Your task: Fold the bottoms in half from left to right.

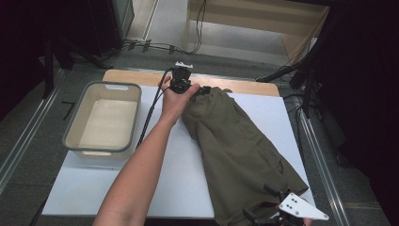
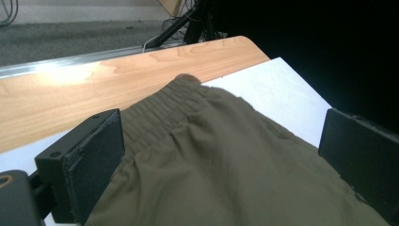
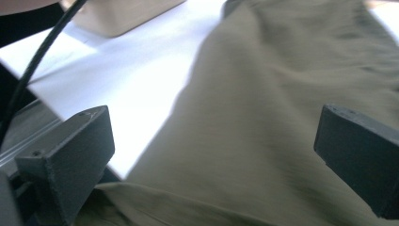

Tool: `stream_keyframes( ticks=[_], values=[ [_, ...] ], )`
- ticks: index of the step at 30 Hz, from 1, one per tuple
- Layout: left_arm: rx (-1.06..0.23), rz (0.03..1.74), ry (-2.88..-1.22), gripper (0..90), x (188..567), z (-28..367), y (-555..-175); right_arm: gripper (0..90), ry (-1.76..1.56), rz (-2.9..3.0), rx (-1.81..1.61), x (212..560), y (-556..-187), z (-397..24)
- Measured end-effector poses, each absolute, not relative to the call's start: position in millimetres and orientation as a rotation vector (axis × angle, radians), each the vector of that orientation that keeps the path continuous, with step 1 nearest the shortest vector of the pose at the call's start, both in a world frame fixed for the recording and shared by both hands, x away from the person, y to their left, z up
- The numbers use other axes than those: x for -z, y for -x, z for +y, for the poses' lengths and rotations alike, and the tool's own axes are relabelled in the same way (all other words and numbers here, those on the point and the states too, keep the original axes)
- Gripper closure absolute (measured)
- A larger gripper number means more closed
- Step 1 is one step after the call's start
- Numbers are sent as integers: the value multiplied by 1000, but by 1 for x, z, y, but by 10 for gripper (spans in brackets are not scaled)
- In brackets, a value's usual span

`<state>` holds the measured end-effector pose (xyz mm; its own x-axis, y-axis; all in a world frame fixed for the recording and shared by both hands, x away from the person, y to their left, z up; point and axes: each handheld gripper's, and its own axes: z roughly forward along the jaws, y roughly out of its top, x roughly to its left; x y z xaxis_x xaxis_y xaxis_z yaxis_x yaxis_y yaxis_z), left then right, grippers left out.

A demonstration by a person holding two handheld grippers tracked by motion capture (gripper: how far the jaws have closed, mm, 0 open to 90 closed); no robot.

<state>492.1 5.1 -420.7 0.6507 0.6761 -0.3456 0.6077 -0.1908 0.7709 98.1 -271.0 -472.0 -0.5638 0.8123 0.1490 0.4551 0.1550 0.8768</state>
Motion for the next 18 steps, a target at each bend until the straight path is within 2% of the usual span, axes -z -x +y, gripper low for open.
stream_keyframes(
  ticks=[10,13,18],
  values=[
    [-99,1090,-1909,5,448,18,-490,0,-1228,2210,-1290,503,-113,-240],
    [-114,1130,-1927,36,457,21,-491,0,-1245,2238,-1234,513,-115,-236],
    [-183,1233,-1952,149,475,29,-491,64,-1254,2254,-1132,524,-115,-229]
  ],
)
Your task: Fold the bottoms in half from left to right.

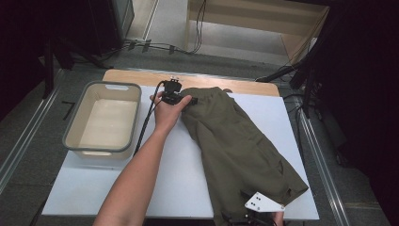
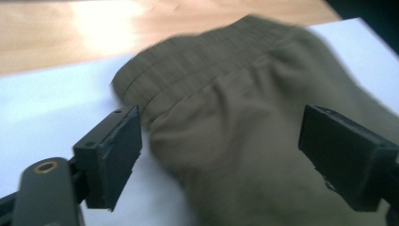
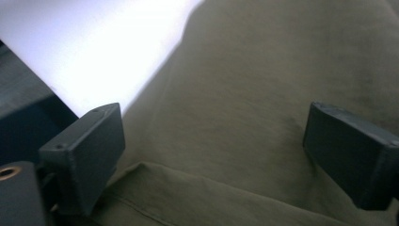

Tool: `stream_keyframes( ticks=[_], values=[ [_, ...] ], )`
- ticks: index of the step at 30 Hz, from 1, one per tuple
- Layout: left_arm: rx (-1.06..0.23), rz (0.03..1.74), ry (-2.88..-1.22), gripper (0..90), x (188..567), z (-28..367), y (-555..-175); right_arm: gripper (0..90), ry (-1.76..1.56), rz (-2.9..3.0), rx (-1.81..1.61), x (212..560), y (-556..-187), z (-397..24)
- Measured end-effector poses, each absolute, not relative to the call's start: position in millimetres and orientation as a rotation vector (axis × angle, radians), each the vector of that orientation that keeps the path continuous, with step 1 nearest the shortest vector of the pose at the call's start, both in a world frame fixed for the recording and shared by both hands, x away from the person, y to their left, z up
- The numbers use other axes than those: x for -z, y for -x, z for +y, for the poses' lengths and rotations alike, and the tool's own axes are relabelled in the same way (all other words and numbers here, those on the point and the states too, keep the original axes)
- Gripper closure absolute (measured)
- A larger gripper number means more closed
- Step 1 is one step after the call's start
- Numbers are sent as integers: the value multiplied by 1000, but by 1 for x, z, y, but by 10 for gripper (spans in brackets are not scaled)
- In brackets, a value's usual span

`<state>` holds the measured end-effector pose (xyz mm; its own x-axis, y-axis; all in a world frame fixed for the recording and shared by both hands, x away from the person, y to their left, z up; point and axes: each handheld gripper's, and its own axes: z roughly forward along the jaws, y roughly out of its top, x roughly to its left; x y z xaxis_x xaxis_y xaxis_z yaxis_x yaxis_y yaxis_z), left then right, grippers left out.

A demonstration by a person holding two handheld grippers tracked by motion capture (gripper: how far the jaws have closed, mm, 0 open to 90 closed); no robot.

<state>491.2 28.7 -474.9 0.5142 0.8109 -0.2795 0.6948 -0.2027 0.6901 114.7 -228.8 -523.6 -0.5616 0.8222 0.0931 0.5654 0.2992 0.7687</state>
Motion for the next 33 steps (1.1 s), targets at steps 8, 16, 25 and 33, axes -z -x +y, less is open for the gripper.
stream_keyframes(
  ticks=[8,16,25,33],
  values=[
    [-191,1292,-1999,340,492,30,-490,186,-1251,2233,-1012,531,-112,-228],
    [-159,1287,-2005,612,495,25,-489,602,-1217,2240,-1034,529,-109,-237],
    [-127,1296,-2004,814,494,25,-492,868,-1225,2243,-1108,531,-111,-241],
    [-123,1300,-1953,843,482,31,-496,878,-1199,2227,-1164,524,-110,-238]
  ],
)
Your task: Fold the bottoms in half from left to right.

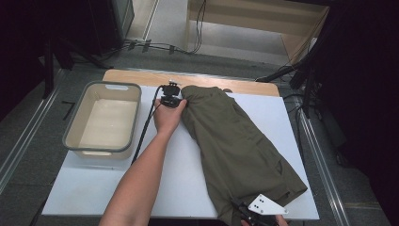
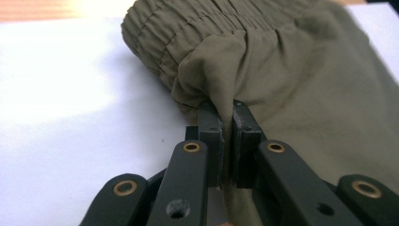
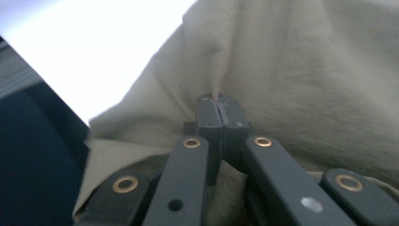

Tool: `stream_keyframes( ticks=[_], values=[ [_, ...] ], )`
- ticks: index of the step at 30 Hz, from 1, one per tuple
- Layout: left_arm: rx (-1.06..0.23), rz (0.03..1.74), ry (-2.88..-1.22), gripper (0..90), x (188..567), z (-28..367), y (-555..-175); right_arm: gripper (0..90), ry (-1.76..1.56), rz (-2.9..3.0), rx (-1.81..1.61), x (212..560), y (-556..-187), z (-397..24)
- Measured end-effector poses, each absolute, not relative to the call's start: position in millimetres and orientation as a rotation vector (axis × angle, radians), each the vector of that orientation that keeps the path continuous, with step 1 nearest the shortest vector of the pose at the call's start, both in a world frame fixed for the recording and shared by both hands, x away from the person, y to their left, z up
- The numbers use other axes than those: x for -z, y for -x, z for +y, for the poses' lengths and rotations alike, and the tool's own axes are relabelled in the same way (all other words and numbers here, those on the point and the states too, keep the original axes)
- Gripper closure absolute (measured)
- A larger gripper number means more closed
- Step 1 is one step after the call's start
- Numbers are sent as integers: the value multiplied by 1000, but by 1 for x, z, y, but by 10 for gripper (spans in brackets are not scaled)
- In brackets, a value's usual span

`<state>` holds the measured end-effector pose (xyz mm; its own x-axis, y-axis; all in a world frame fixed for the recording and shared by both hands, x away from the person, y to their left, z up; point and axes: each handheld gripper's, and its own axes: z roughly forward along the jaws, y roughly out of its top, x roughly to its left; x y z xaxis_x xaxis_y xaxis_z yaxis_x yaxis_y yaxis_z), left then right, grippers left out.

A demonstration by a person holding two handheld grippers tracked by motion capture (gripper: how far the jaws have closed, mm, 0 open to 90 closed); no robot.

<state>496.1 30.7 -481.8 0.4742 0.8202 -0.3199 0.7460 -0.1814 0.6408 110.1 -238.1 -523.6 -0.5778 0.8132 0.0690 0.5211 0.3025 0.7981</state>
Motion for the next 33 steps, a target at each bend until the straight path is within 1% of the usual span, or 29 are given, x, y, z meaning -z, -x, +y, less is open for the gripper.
stream_keyframes(
  ticks=[5,13,28,33],
  values=[
    [-141,1282,-1957,844,469,35,-499,879,-1153,2238,-1210,515,-109,-225],
    [-179,1245,-1948,843,449,49,-498,879,-1098,2271,-1286,509,-109,-192],
    [-230,1244,-1951,842,434,71,-497,878,-1012,2311,-1397,497,-112,-128],
    [-298,1233,-1977,845,430,72,-496,878,-1008,2303,-1419,494,-114,-115]
  ],
)
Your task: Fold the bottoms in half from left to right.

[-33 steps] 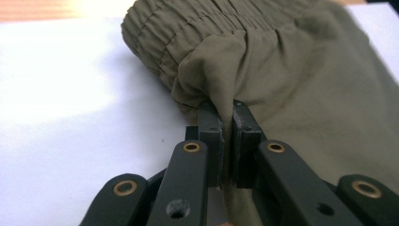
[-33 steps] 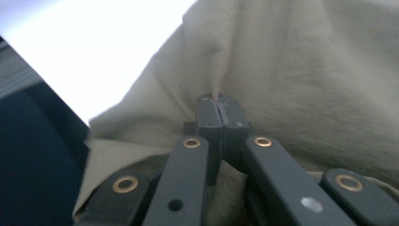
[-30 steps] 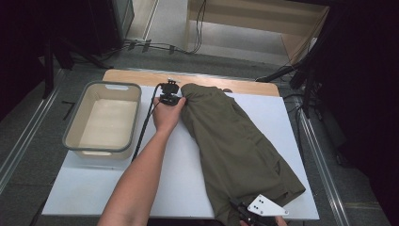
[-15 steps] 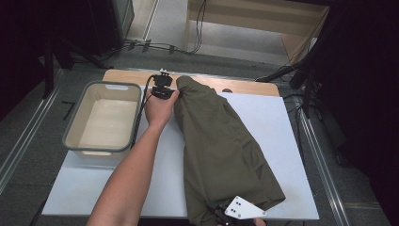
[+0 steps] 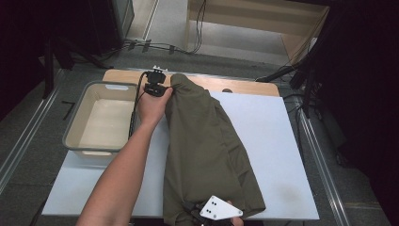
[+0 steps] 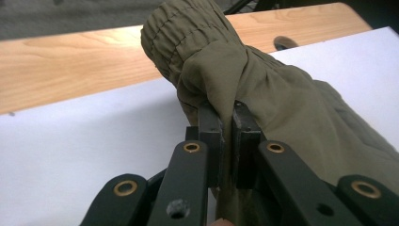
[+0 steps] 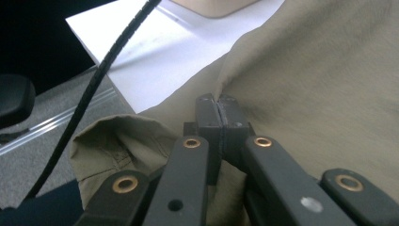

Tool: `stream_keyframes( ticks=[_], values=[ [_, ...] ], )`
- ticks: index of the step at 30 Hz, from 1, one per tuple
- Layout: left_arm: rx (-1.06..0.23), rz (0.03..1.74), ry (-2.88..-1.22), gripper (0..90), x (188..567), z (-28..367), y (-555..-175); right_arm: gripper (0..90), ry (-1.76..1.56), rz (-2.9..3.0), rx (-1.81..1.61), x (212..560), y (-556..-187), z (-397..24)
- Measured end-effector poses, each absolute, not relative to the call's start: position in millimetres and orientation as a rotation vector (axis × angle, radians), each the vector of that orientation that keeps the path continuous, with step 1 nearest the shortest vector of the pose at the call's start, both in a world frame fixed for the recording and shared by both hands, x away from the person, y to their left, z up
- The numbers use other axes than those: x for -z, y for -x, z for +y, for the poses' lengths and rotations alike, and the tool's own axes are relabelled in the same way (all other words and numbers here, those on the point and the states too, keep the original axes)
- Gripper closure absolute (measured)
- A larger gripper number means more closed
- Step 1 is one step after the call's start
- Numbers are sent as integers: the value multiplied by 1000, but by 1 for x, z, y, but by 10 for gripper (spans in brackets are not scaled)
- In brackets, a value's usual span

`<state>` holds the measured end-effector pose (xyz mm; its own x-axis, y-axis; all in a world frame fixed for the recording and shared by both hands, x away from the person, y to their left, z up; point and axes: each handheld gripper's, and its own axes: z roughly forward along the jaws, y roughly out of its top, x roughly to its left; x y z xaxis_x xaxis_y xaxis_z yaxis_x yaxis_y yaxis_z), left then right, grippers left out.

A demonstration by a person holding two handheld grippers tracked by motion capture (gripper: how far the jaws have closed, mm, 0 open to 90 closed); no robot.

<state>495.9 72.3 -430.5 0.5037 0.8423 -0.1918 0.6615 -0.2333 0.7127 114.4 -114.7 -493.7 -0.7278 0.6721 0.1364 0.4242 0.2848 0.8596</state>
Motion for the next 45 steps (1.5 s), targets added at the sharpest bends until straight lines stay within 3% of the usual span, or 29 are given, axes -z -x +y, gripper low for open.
stream_keyframes(
  ticks=[6,7,8,10,12,14,17,26,45],
  values=[
    [-340,1235,-1971,837,425,69,-492,875,-988,2280,-1430,491,-117,-100],
    [-350,1236,-1965,803,424,69,-490,868,-997,2264,-1437,489,-117,-101],
    [-355,1232,-1948,711,423,68,-486,820,-1005,2254,-1452,488,-118,-103],
    [-323,1224,-1940,434,420,68,-480,518,-997,2267,-1477,483,-121,-110],
    [-302,1208,-1947,195,417,68,-472,320,-1005,2265,-1488,479,-124,-121],
    [-273,1184,-1924,90,412,72,-461,139,-1007,2248,-1476,475,-127,-134],
    [-255,1140,-1896,12,407,78,-440,4,-1015,2246,-1453,473,-131,-155],
    [-237,1031,-1889,0,415,89,-382,0,-1095,2199,-1437,476,-143,-209],
    [-220,930,-1896,24,441,110,-288,0,-1229,2108,-1362,486,-157,-260]
  ],
)
